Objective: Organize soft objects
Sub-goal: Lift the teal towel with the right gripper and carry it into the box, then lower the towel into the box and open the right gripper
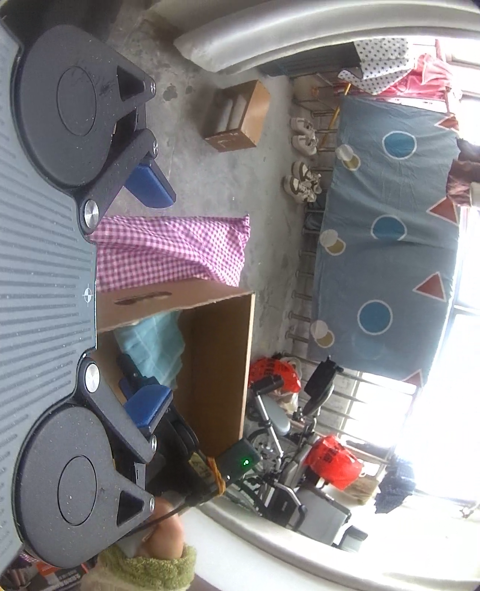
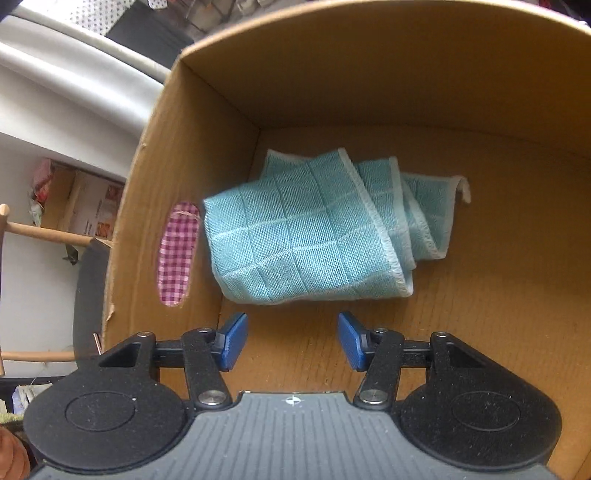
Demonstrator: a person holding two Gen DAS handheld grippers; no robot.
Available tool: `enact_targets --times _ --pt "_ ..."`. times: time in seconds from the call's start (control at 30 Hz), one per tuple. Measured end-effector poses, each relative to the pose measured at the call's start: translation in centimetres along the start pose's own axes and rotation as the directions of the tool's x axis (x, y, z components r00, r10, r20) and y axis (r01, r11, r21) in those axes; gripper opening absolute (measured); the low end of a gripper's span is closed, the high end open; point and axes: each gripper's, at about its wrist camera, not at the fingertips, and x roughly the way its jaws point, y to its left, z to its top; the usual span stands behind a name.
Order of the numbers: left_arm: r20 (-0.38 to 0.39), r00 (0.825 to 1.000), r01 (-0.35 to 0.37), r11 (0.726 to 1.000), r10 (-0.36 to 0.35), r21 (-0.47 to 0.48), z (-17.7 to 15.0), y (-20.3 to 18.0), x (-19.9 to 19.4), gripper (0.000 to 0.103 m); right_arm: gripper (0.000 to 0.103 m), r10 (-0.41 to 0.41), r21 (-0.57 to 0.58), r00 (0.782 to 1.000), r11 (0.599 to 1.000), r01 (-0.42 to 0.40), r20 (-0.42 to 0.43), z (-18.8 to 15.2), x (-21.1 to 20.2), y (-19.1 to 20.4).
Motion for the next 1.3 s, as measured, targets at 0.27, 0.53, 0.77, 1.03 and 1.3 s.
enact_targets --times 0.27,0.53,0.77,1.03,1.3 --pt "-0.006 1.0 0.001 0.997 -0.002 -0.08 -3.8 2.6 0.3 0.103 0.052 0.031 0.055 0.999 0.998 -0.032 0.03 3.0 1.6 0.9" --pt "-0.04 0.998 0.046 0.993 -0.051 -0.108 -5.2 3.3 0.7 0.103 0.051 0.06 0.147 0.991 0.986 -0.078 0.123 4.6 1.0 -0.3" --pt "-0.055 0.997 0.046 0.997 -0.049 -0.06 -6.4 2.4 0.8 0.103 0.051 0.087 0.203 0.975 0.971 -0.129 0.202 4.3 1.9 -2.0" --pt "-0.058 0.997 0.048 0.999 -0.049 -0.024 -7.0 1.5 0.3 0.103 0.061 0.092 0.224 0.98 0.966 -0.131 0.179 3.8 1.1 -2.5" --pt "-0.034 0.993 0.109 0.994 -0.11 -0.028 -7.3 0.9 -1.1 0.103 0.073 0.098 0.171 0.96 0.974 -0.147 0.263 0.6 -5.2 -2.4"
